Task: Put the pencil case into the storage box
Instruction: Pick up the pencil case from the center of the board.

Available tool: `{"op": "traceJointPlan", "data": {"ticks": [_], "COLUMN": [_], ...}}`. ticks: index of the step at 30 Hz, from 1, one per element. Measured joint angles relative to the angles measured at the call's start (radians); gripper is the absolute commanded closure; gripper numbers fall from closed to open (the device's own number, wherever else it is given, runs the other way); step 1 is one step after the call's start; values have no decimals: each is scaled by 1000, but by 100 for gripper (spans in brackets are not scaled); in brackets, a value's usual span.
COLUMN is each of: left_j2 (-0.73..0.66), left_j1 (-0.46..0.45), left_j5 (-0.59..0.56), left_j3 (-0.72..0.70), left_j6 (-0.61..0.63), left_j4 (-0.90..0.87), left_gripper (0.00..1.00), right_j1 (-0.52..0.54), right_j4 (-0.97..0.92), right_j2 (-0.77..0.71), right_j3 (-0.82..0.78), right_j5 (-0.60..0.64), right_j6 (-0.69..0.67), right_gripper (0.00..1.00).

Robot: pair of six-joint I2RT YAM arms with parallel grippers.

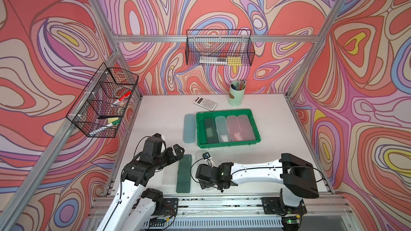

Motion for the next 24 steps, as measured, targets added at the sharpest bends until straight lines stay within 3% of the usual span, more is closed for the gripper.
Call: {"op": "traceJointPlan", "data": {"ticks": [12, 24], "left_j2": [8, 17], "left_j1": [0, 0], "left_j5": [0, -16], "left_j3": [-13, -12], "left_j6": [0, 0], "left_j4": [5, 5], "left_gripper": [1, 1], "right_j1": [32, 40], "right_j4": [-70, -14], "right_j2": [125, 106], "right_j3": [92, 48], "right_j5": [8, 28], "right_j6": [27, 54], "right_gripper": [5, 25]}}
